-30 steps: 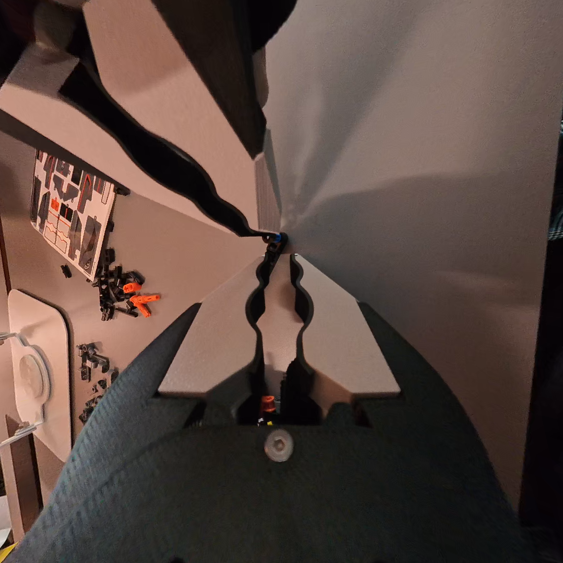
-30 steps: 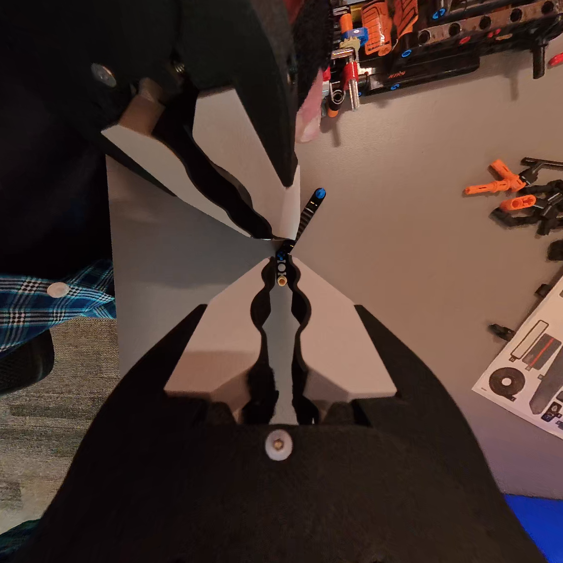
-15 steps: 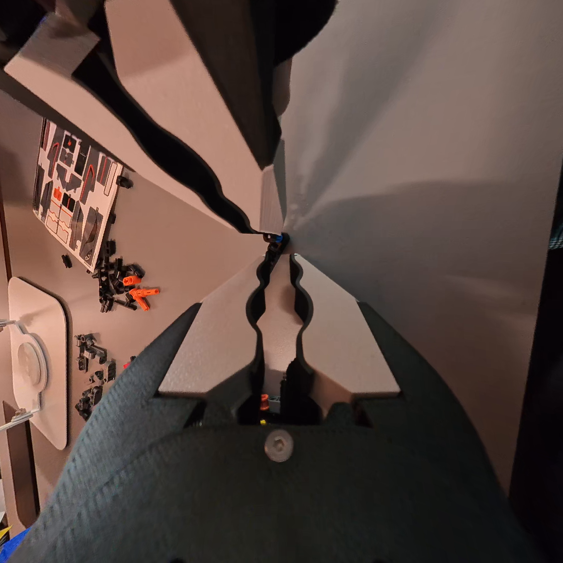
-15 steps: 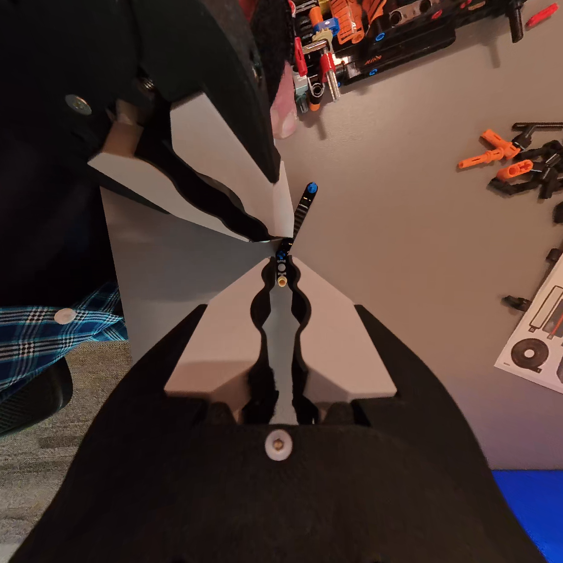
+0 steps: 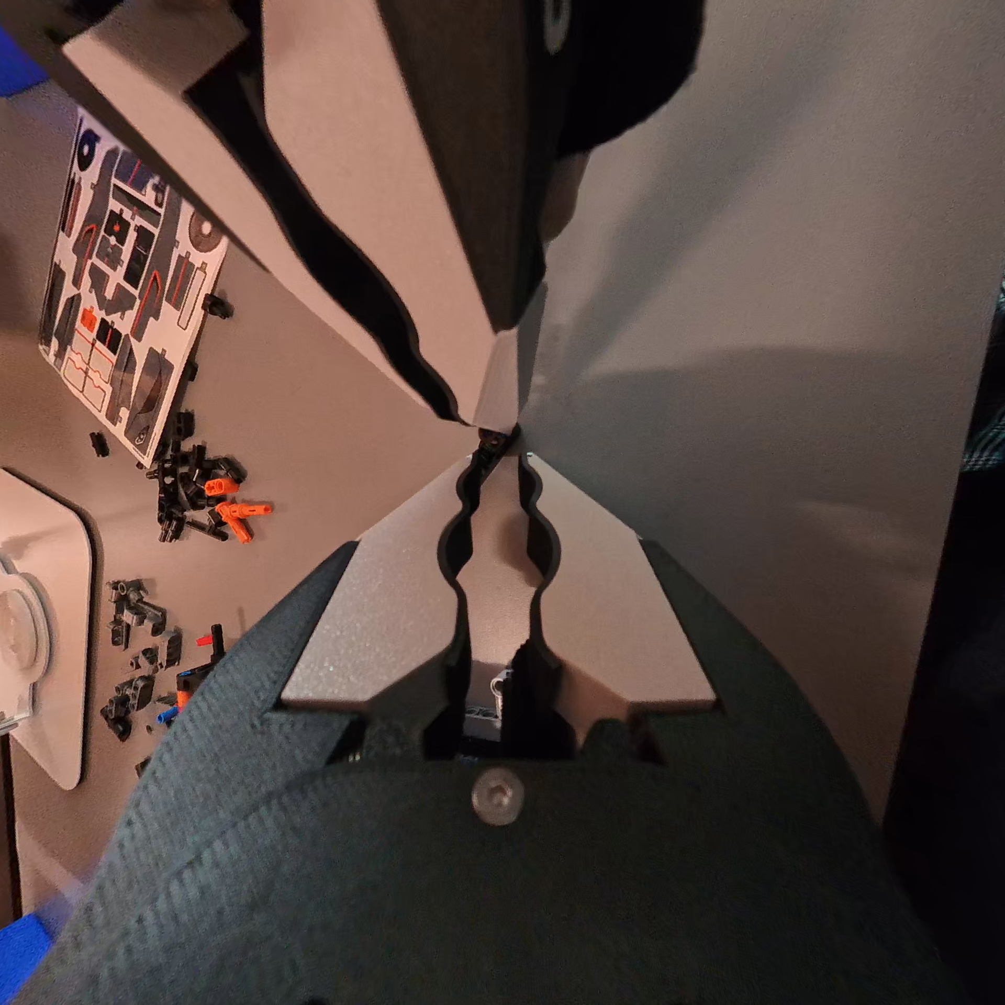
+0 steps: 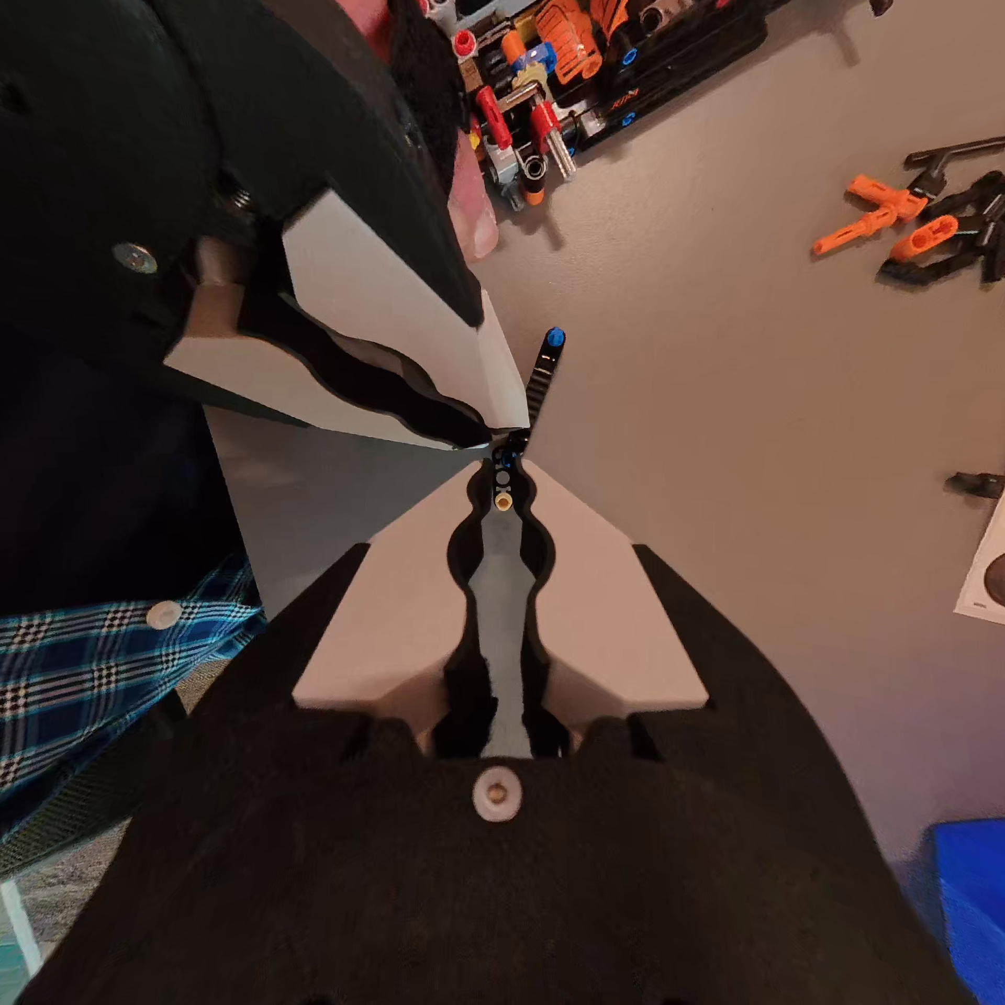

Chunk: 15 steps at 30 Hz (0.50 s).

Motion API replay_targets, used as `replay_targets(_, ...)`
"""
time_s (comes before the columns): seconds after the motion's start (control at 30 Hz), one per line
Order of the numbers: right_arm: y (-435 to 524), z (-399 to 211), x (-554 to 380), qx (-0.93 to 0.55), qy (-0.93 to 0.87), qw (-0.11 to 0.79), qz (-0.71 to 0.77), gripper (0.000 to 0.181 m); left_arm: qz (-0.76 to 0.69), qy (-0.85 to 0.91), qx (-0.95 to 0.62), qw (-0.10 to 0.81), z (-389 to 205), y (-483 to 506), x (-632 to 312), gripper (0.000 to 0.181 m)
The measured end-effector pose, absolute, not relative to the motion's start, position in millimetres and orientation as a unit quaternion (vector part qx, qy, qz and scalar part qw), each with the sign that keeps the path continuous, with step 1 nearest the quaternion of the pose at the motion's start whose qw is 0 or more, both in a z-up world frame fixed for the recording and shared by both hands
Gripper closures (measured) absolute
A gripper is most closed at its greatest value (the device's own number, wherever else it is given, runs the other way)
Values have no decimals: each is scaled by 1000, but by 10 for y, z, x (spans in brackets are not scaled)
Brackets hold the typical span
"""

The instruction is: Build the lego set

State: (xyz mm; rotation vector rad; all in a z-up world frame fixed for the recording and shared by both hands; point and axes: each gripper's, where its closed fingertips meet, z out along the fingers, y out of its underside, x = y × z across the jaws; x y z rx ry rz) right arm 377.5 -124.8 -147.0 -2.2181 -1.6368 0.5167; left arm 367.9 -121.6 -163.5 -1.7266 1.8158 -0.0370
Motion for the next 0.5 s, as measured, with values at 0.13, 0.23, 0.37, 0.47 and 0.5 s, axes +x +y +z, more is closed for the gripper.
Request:
replay_targets(0.13, -1251, -1470, 3775, -793, -559, 174, 166, 177, -16, 686, -655, 316, -1626, -1202, 3732, 168)
replay_targets(0.23, -1230, -1470, 3786, -804, -545, 185, 151, 177, -18, 686, -654, 318, -1624, -1198, 3746, 168)
replay_targets(0.37, -1230, -1473, 3790, -815, -528, 192, 142, 177, -22, 686, -654, 318, -1623, -1198, 3741, 168)
replay_targets(0.47, -1224, -1472, 3794, -822, -518, 195, 134, 177, -24, 687, -652, 319, -1621, -1202, 3738, 167)
replay_targets(0.5, -1221, -1473, 3796, -825, -514, 196, 132, 177, -25, 687, -652, 319, -1621, -1207, 3736, 167)
